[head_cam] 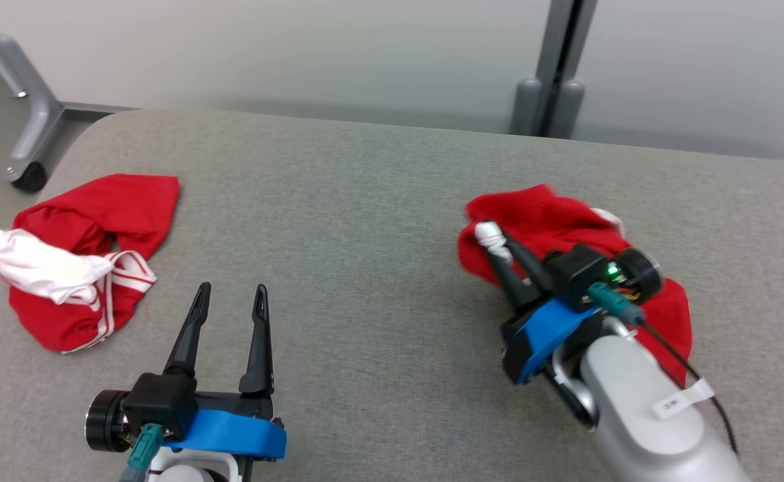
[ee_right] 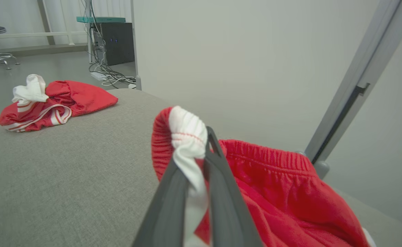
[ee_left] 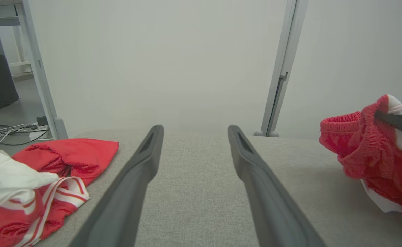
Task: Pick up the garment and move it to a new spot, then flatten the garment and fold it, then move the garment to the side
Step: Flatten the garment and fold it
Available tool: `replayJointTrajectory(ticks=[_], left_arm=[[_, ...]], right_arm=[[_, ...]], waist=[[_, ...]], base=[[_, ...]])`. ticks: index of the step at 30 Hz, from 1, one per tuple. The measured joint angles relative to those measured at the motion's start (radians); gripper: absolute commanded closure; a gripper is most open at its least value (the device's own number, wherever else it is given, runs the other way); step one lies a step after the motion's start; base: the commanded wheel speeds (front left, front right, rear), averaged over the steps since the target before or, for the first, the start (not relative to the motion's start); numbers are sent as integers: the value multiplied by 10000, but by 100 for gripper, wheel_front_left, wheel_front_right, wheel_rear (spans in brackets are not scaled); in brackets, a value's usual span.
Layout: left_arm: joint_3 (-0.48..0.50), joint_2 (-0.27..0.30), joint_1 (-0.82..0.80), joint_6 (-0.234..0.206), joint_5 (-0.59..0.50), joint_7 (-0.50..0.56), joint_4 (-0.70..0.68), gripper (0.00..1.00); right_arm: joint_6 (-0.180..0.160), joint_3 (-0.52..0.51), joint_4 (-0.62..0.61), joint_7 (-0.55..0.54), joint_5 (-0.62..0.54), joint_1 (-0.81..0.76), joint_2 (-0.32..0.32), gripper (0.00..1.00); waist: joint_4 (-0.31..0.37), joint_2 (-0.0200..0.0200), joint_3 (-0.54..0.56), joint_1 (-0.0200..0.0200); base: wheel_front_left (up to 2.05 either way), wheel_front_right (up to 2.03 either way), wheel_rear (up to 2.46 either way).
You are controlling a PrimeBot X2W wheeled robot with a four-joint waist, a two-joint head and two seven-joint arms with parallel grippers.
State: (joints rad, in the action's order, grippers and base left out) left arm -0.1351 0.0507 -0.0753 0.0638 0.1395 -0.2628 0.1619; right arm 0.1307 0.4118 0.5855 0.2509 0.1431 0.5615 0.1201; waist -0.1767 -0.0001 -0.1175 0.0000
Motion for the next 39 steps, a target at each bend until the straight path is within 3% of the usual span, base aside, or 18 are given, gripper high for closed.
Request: replayJointTrajectory(ticks=[9,10,11,12,19,26,31,39], left_arm=[[-192,4,76,-15,105,-2,84,0],[-205,4,74,-15,113,-2,88,0],[-224,2,74,-19,117,-2,98,0],[-245,2,71,-29,117,-2,107,0],[-136,2,71,-61,69,-2,134,0],[63,2,68,-2,-90,-2,174,0],[314,2,162,61,-196,-2,186,0],[631,0,408,92,-372,-2,182,0]], right_arm=[[0,2127,1407,67,560,-143,-685,100],[-2,2491,1423,73,874,-243,-681,64],[-2,2876,1440,73,1120,-339,-683,13],[0,3189,1476,75,1333,-410,-696,0],[0,3979,1440,104,1941,-450,-706,0],[0,3845,853,113,1260,-1016,-704,0],[0,3028,-15,115,855,-1640,-316,0],[-2,314,-1429,117,395,-2789,192,0]], waist=[[-740,0,-162,0],[-779,0,-187,0],[-803,0,-211,1],[-813,1,-230,1],[-393,0,-269,1],[261,0,-103,0],[760,0,106,0],[1485,0,415,0]], base=[[0,0,0],[0,0,0],[0,0,0],[0,0,0],[0,0,0],[0,0,0],[0,0,0],[0,0,0]])
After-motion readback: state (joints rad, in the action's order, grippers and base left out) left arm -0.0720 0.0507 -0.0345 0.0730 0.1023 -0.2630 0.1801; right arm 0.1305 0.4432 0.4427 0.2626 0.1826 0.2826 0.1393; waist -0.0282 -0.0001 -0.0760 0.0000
